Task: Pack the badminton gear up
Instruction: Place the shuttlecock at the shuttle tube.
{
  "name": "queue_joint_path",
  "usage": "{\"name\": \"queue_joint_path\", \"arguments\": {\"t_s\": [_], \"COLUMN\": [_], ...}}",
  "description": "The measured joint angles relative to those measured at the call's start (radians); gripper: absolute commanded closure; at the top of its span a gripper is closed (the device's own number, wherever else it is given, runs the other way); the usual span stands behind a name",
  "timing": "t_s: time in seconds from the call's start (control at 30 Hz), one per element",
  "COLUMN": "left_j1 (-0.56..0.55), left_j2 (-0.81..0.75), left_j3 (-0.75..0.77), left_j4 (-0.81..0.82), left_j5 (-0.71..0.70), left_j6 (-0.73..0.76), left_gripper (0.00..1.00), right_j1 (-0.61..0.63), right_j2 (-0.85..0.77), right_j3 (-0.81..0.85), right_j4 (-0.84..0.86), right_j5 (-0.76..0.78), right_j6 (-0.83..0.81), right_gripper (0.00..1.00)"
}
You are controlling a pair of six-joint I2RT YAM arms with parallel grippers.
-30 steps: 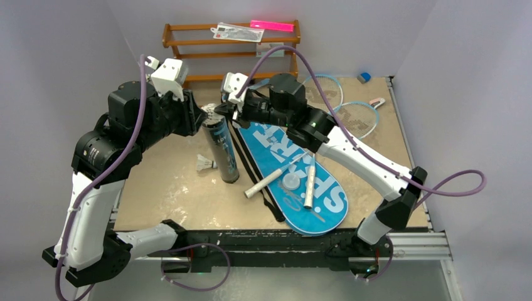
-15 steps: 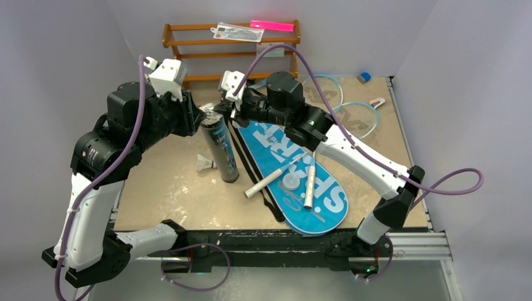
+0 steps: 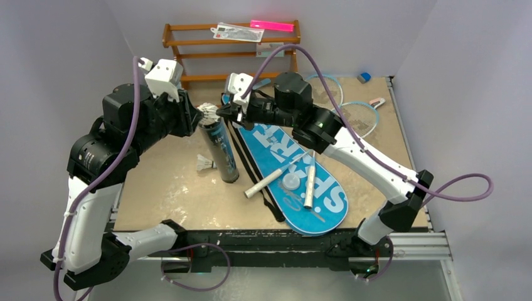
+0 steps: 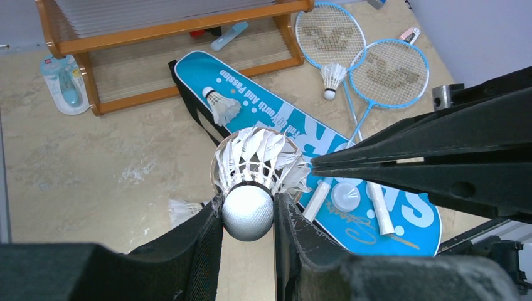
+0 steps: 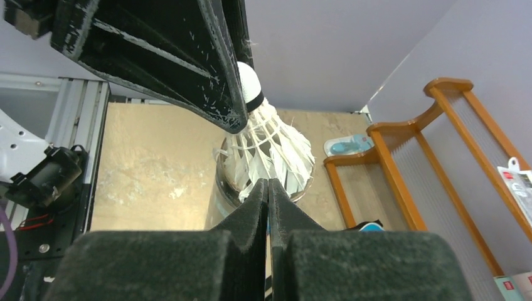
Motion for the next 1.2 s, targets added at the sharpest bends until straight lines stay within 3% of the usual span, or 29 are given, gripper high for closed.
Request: {"name": "queue_joint_path", "arguments": {"t_s": [0.57,0.9,1.2], "left_j1": [0.0,-0.001,-0.003], "left_j2": [0.006,0.039,0.047], "left_j3": [0.0,0.001,0.008], "left_j4": [0.003,-0.007,-0.014], "left_j5": [-0.011,-0.008,0.011], "left_j6": [-0.014,-0.016,-0.016], "left_gripper": [1.0,1.0,1.0], "right_j1": [0.0,0.0,0.0], "right_j2": [0.073,-0.074,-0.067], "right_j3": [0.069,-0.101,-0.098], "right_j4": [-0.062,0.051,0.099], "right_j5": [0.039,0.12,0.168], "right_j6": [0.001,0.046,0.068], "right_gripper": [1.0,1.0,1.0]}}
